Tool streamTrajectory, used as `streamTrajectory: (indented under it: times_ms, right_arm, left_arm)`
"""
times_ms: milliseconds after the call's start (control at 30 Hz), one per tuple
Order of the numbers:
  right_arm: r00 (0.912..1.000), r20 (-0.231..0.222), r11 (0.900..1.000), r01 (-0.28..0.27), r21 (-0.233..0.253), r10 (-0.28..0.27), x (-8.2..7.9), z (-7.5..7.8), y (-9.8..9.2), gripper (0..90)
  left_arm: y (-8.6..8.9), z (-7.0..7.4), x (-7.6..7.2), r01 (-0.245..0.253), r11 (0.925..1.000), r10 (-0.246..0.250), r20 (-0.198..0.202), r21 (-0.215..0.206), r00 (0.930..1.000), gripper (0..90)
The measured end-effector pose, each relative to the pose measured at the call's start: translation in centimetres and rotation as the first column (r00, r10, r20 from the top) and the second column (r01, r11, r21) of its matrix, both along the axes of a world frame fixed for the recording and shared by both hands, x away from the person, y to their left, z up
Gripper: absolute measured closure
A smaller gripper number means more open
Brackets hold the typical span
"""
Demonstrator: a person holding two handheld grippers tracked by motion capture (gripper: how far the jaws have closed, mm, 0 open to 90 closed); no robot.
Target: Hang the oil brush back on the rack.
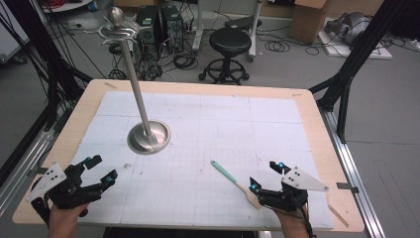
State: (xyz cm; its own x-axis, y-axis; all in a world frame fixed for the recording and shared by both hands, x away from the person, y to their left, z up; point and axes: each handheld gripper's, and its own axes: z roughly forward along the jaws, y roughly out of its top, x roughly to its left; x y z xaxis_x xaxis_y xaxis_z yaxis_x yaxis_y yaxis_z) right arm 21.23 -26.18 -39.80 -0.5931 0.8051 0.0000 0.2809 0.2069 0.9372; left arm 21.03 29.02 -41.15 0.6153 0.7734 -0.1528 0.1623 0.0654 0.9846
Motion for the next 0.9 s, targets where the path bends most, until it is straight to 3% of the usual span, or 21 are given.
streamTrajectory:
  times_ms: [333, 367, 600, 900]
  right_arm:
    - [0.9996, -0.027, 1.000, 0.011, -0.020, -0.012, 0.4, -0.3, 0.0, 16.2]
    - [0.9984, -0.055, 0.999, 0.011, -0.041, -0.014, 0.8, -0.7, 0.2, 16.3]
    - [0.9914, -0.131, 0.996, -0.012, -0.093, 0.000, 1.8, -1.8, 0.9, 17.5]
    - [0.9726, -0.227, 0.985, -0.085, -0.151, 0.049, 2.9, -3.3, 2.3, 41.2]
  left_arm:
    - [-0.2, -0.1, 0.1, 0.006, 1.0000, -0.006, -0.008, 0.003, 0.9999, 20.3]
    - [-0.2, -0.1, 0.0, 0.008, 1.0000, -0.008, -0.009, 0.006, 0.9999, 20.3]
    - [-0.8, -0.1, 0.1, 0.024, 0.9995, -0.023, -0.015, 0.021, 0.9996, 20.3]
    - [-0.9, -0.2, 0.2, 0.034, 0.9991, -0.033, -0.022, 0.027, 0.9992, 20.4]
